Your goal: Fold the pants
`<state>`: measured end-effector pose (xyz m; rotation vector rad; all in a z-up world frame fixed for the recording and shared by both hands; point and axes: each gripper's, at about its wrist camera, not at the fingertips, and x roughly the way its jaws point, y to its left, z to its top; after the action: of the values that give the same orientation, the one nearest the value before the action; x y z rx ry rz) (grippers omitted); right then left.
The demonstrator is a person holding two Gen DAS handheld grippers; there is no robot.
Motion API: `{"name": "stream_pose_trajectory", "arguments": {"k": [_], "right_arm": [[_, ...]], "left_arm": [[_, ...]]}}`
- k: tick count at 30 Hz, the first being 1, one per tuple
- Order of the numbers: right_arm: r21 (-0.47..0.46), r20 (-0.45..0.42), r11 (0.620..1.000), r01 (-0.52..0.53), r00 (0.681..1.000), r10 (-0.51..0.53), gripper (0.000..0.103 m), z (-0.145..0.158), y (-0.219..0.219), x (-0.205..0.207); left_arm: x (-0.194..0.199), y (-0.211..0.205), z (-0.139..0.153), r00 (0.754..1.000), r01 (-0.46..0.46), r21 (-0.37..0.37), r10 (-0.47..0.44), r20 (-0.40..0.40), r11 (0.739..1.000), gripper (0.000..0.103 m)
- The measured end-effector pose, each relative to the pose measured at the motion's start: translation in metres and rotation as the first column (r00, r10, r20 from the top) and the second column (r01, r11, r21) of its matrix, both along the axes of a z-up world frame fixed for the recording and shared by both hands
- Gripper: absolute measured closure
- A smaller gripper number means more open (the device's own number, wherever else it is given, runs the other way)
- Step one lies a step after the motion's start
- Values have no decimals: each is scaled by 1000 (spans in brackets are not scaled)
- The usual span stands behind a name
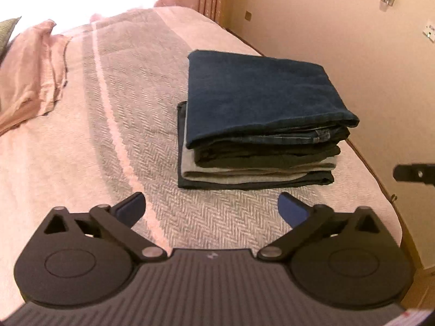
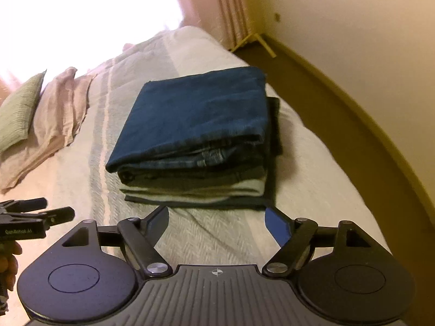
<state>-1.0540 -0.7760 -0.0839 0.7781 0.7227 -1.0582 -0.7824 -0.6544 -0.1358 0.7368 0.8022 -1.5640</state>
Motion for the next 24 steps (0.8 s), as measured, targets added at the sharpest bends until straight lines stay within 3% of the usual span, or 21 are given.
{"name": "stream_pose_trajectory", "arguments": {"k": [7, 13, 24], "right_arm": [[-66, -52, 996, 51, 997, -55, 25, 28, 69, 15], [-76, -64, 996, 46, 997, -51, 25, 34, 106, 22], [-105, -78, 994, -36, 997, 28, 25, 44, 107, 18]], "left_arm": [[7, 49, 29, 1000, 10, -58, -9, 14, 998, 1], [8, 85, 42, 1000, 5, -27, -5, 29, 1000, 1], [-12, 108, 58, 997, -74, -12, 74, 34, 997, 1]]}}
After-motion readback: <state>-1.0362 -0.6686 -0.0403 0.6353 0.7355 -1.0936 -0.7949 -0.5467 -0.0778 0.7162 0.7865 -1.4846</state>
